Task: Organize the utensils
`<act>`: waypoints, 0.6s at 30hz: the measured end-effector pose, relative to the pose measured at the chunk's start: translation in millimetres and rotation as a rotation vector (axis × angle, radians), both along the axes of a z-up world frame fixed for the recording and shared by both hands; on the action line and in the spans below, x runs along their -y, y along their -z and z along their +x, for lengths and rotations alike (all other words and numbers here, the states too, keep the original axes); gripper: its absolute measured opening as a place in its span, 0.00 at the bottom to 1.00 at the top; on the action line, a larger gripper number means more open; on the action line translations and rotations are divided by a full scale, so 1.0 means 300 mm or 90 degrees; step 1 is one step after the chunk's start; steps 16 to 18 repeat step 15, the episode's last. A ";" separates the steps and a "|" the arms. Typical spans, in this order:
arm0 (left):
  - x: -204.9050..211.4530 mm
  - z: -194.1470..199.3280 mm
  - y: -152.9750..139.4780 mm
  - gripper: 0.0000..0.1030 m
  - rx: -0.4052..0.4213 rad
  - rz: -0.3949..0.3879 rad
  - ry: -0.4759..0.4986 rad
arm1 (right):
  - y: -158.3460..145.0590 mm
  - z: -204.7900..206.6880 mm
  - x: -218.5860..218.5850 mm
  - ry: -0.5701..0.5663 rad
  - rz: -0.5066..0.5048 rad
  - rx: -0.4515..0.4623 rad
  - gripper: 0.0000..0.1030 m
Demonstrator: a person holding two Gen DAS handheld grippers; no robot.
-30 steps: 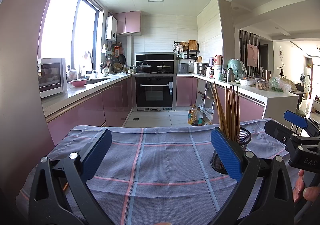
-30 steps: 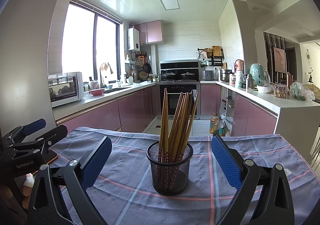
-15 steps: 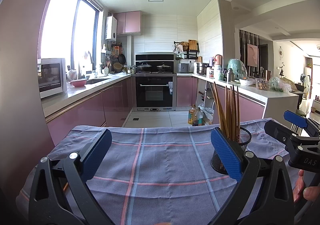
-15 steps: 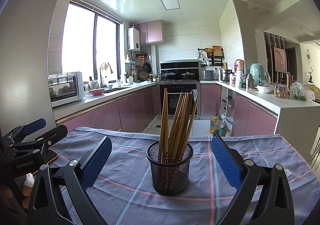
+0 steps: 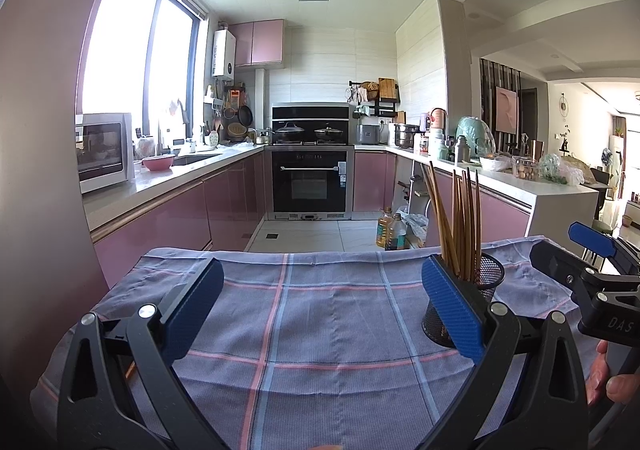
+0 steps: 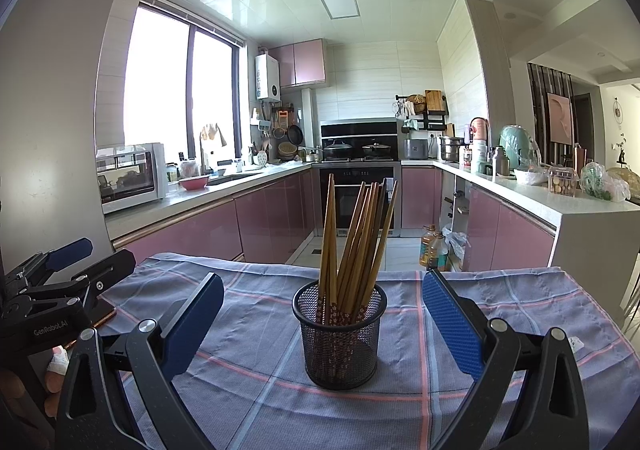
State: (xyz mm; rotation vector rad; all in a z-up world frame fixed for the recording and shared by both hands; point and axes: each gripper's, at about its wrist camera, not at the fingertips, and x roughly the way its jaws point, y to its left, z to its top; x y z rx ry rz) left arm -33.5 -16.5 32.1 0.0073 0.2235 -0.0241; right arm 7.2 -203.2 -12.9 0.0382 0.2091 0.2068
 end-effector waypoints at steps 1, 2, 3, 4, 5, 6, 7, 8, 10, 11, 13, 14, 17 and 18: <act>0.001 0.000 0.000 0.95 0.000 0.001 0.000 | -0.001 -0.002 0.002 0.000 0.001 0.000 0.93; 0.005 -0.001 0.002 0.95 0.000 0.003 0.000 | 0.000 -0.001 0.001 0.000 0.001 0.000 0.93; 0.003 0.000 0.002 0.95 0.001 0.003 0.000 | 0.002 -0.001 0.001 0.000 0.001 0.000 0.93; 0.004 0.000 0.005 0.95 0.002 0.005 -0.003 | 0.005 -0.001 0.000 0.000 0.001 0.000 0.93; 0.007 -0.003 0.006 0.95 0.005 0.008 -0.005 | 0.003 -0.001 0.001 0.000 0.001 0.000 0.93; 0.004 -0.009 0.006 0.95 0.009 0.009 -0.005 | 0.004 -0.001 0.000 -0.001 0.000 0.000 0.93; 0.002 -0.010 0.007 0.95 0.010 0.011 -0.007 | 0.011 0.000 0.004 0.000 -0.001 -0.001 0.93; 0.000 -0.006 0.007 0.95 0.008 0.014 -0.009 | 0.014 0.001 0.006 0.001 -0.002 -0.002 0.93; -0.001 0.009 0.019 0.95 -0.015 0.015 0.000 | 0.024 0.010 0.026 0.007 -0.004 -0.011 0.93; -0.001 0.020 0.028 0.95 -0.026 0.014 -0.001 | 0.034 0.022 0.043 0.013 -0.006 -0.024 0.93; -0.007 0.043 0.047 0.95 -0.050 0.014 0.001 | 0.059 0.060 0.094 0.039 -0.015 -0.065 0.93; -0.015 0.058 0.054 0.95 -0.062 0.014 -0.001 | 0.077 0.087 0.125 0.056 -0.023 -0.094 0.94; -0.024 0.074 0.065 0.95 -0.076 0.013 -0.005 | 0.103 0.122 0.163 0.084 -0.037 -0.134 0.94; -0.024 0.074 0.065 0.95 -0.076 0.013 -0.005 | 0.103 0.122 0.163 0.084 -0.037 -0.134 0.94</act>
